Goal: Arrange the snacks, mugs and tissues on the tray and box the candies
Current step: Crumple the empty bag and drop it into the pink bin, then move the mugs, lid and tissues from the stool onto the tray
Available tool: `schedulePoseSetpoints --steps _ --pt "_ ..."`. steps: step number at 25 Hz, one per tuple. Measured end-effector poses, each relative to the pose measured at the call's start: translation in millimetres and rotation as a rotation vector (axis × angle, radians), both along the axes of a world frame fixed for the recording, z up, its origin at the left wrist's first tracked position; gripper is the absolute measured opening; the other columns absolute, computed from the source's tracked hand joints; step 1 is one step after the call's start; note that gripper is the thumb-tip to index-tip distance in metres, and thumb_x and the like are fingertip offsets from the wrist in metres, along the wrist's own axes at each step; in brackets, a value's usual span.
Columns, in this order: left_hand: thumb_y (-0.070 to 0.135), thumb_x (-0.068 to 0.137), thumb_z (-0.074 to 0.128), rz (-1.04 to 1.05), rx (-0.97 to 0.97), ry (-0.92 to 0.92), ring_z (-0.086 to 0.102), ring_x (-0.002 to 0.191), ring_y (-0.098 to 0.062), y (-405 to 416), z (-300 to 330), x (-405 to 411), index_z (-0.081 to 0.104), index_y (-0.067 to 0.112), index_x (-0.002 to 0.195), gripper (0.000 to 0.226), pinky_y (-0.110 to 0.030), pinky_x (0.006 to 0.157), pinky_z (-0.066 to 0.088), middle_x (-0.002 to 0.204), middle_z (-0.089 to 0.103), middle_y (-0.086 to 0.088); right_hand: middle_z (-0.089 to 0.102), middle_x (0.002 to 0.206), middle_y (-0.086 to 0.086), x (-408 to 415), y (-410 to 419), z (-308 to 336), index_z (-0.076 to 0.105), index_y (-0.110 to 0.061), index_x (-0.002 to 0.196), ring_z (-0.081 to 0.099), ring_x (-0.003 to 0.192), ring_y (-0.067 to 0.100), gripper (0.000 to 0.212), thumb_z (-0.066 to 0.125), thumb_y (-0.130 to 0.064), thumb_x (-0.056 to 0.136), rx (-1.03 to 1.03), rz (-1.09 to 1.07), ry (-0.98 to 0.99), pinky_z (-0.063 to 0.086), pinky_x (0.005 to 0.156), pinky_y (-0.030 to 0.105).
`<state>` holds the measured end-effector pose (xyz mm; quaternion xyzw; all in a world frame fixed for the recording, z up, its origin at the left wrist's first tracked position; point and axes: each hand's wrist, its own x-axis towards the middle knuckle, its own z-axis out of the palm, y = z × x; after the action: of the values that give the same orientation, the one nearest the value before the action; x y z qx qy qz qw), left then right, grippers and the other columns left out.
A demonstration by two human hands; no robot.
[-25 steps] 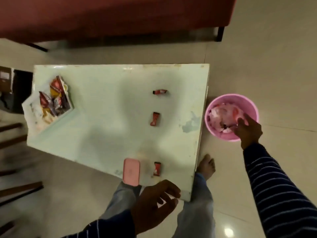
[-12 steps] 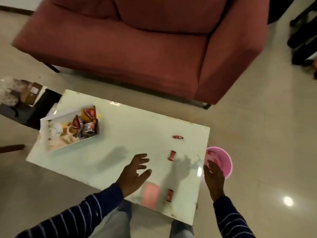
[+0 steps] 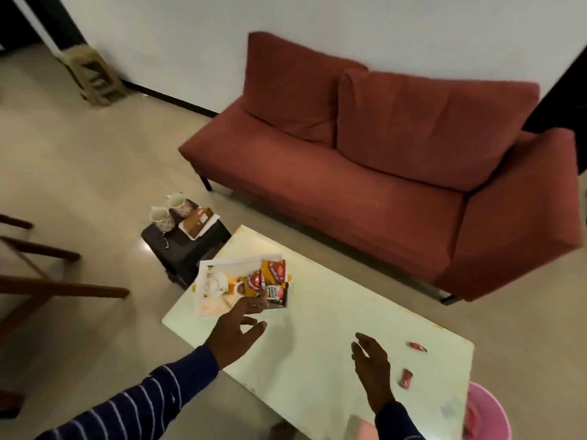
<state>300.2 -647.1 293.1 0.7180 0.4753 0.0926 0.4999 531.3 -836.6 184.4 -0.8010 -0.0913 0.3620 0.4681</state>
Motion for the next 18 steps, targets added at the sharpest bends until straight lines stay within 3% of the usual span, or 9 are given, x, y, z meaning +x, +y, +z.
schedulePoseSetpoints --steps 4,9,13,15,18 --pt "0.029 0.09 0.068 0.042 0.002 0.1 0.057 0.113 -0.011 15 1 -40 0.047 0.026 0.129 0.045 -0.025 0.091 0.05 0.131 0.055 0.008 0.065 0.127 0.001 -15 49 18 0.067 -0.016 0.118 0.059 0.12 0.017 0.024 0.064 -0.011 0.095 0.075 0.134 -0.067 0.045 0.088 0.028" --pt "0.036 0.089 0.069 0.079 0.017 0.188 0.048 0.124 -0.013 57 18 -88 0.038 0.024 0.142 0.063 -0.021 0.09 0.042 0.145 0.045 0.004 0.061 0.13 0.0 -54 100 48 0.063 -0.017 0.124 0.055 0.126 0.019 0.027 0.062 -0.015 0.097 0.126 0.224 -0.039 0.045 0.104 0.036" --pt "0.039 0.088 0.068 0.18 0.044 0.147 0.046 0.132 -0.019 110 30 -121 0.036 0.023 0.143 0.065 -0.015 0.087 0.043 0.149 0.044 0.0 0.061 0.125 -0.001 -85 159 70 0.062 -0.017 0.123 0.055 0.113 0.013 0.025 0.061 -0.016 0.098 0.147 0.328 -0.039 0.047 0.087 0.023" --pt "0.038 0.088 0.068 0.215 0.046 0.134 0.042 0.137 -0.022 139 27 -145 0.036 0.024 0.144 0.066 -0.025 0.095 0.043 0.151 0.041 0.0 0.064 0.124 0.0 -104 195 75 0.063 -0.016 0.122 0.058 0.108 0.014 0.024 0.06 -0.018 0.098 0.159 0.367 -0.063 0.047 0.079 0.02" --pt "0.035 0.089 0.068 0.24 0.046 0.147 0.042 0.136 -0.024 199 15 -192 0.036 0.024 0.144 0.065 -0.033 0.1 0.044 0.15 0.042 -0.002 0.065 0.126 0.005 -139 262 81 0.064 -0.015 0.124 0.06 0.113 0.02 0.026 0.059 -0.018 0.098 0.135 0.399 -0.121 0.052 0.093 0.033"
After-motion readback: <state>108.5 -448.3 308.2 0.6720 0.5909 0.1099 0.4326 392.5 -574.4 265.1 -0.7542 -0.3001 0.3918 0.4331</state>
